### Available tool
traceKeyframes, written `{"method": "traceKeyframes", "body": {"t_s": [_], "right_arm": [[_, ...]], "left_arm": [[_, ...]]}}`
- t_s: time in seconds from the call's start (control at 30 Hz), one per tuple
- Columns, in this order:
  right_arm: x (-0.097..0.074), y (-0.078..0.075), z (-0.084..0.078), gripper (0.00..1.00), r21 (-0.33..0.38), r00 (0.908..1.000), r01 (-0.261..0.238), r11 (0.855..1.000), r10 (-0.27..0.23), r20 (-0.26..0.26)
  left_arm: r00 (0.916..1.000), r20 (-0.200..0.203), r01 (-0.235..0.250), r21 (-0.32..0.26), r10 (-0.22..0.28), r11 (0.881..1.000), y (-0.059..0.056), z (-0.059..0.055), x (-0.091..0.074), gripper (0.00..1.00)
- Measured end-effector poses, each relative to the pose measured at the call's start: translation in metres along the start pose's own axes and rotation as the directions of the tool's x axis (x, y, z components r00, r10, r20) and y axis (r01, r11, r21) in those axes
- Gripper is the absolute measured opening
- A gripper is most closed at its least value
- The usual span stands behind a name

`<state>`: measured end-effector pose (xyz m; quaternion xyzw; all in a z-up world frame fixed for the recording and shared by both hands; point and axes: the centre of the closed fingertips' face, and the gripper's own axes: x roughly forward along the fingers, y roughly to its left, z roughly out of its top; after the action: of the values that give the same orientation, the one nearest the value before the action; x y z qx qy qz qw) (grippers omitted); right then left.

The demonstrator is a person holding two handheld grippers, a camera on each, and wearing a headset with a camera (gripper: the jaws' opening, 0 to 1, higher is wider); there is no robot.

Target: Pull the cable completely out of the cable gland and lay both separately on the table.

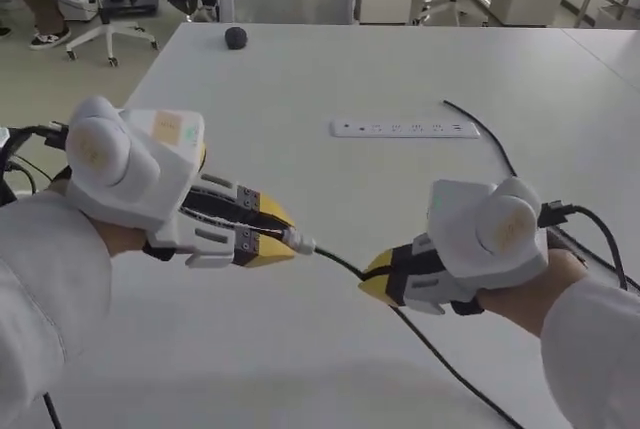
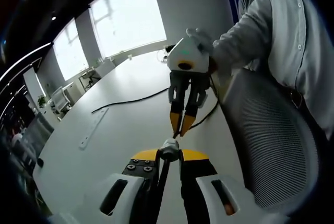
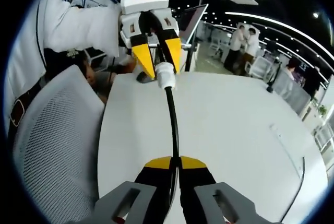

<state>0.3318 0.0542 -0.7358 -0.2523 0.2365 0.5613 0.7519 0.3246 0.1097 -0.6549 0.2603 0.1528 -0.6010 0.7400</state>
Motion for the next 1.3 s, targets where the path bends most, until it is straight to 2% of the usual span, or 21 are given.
{"method": "traceKeyframes", "body": {"t_s": [0.13, 0.63, 0.93, 1.07, 1.3], "right_arm": [[0.002, -0.002, -0.02, 0.0, 0.038, 0.9994, 0.007, 0.999, -0.005, -0.035], [0.002, 0.002, -0.072, 0.0, 0.132, 0.9931, 0.008, 0.991, 0.007, -0.117], [0.001, 0.004, -0.073, 0.0, 0.15, 0.9924, -0.001, 0.989, 0.019, -0.121], [0.001, 0.005, -0.071, 0.09, 0.177, 0.9932, 0.006, 0.984, 0.015, -0.115], [-0.005, 0.005, -0.062, 0.15, 0.163, 0.9949, 0.004, 0.987, 0.013, -0.1]], "left_arm": [[1.0, 0.002, -0.008, -0.004, 0.008, 1.0, 0.002, -0.001, -0.003, 0.15], [0.9999, 0.003, -0.015, -0.01, 0.015, 1.0, 0.001, 0.001, -0.006, 0.15], [0.9999, -0.002, -0.011, -0.013, 0.011, 1.0, -0.001, -0.001, -0.005, 0.15], [0.9999, -0.002, -0.012, -0.015, 0.012, 1.0, -0.001, -0.001, -0.006, 0.15], [0.9999, -0.002, -0.012, -0.015, 0.012, 1.0, 0.001, -0.002, -0.005, 0.15]]}}
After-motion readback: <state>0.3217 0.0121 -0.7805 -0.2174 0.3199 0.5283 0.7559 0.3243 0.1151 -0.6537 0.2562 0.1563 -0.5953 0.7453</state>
